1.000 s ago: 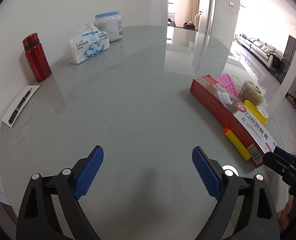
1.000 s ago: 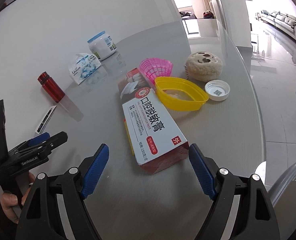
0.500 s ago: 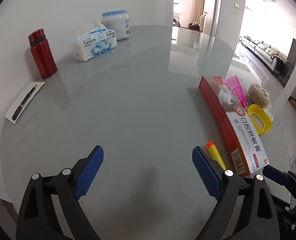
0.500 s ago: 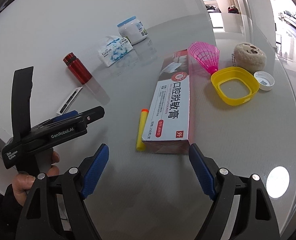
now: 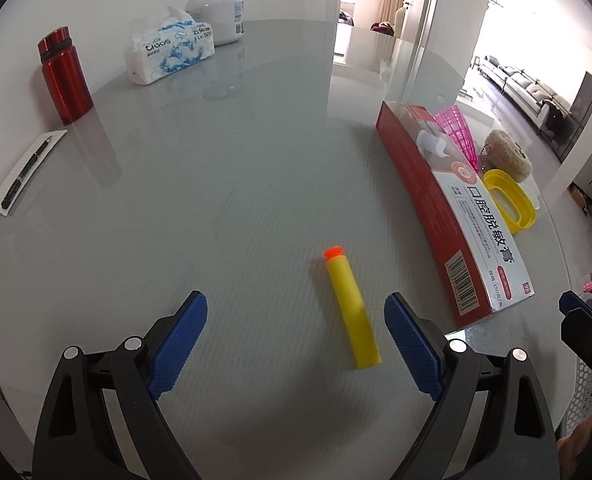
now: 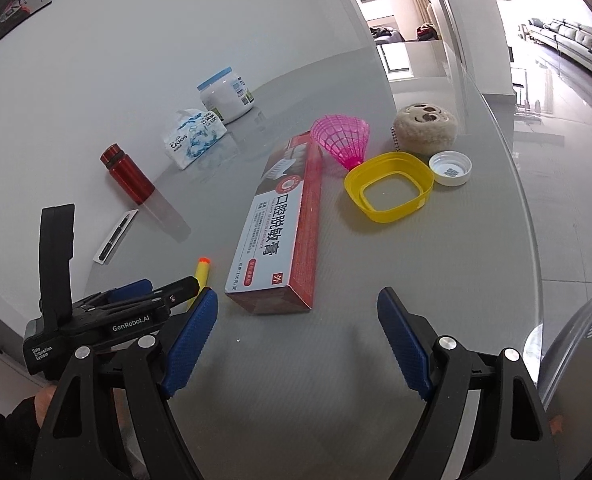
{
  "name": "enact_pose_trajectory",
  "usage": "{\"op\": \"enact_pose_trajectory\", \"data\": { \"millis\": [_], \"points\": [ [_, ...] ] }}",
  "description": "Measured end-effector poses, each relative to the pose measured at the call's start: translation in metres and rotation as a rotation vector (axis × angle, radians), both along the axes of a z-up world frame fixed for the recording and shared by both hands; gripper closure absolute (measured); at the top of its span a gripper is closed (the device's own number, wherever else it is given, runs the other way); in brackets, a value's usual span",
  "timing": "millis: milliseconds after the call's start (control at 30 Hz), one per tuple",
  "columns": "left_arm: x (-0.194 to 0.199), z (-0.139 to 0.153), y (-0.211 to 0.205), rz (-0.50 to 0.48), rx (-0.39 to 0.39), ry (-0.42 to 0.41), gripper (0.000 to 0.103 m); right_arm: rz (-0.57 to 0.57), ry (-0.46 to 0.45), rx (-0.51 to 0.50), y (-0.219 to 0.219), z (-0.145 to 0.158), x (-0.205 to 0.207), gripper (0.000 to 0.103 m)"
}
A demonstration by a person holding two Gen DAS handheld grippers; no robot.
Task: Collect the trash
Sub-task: 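Grasp the yellow foam dart with the left tool while the right tool grasps the medicine box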
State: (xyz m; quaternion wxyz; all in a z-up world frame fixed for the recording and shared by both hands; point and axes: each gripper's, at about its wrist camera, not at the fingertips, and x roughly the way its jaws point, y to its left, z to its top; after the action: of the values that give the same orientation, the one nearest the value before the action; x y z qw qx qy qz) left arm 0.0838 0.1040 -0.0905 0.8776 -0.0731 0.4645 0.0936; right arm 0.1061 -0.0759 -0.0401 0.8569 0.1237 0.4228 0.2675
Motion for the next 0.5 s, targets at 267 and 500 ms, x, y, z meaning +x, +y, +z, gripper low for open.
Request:
{"op": "enact_pose_trajectory", "data": {
  "millis": [267,500],
  "points": [
    [0.002,-0.005,-0.005,0.002,0.027,-0.005,0.054,-0.020,-0.007,-0.001,-0.003,0.002,-0.003,0.024],
    [-0.002,-0.001,0.004,-0.031,-0.021,-0.021,0.091,-0.052,-0.023,-0.018,0.008,0.011,-0.002,0.024]
  ]
}}
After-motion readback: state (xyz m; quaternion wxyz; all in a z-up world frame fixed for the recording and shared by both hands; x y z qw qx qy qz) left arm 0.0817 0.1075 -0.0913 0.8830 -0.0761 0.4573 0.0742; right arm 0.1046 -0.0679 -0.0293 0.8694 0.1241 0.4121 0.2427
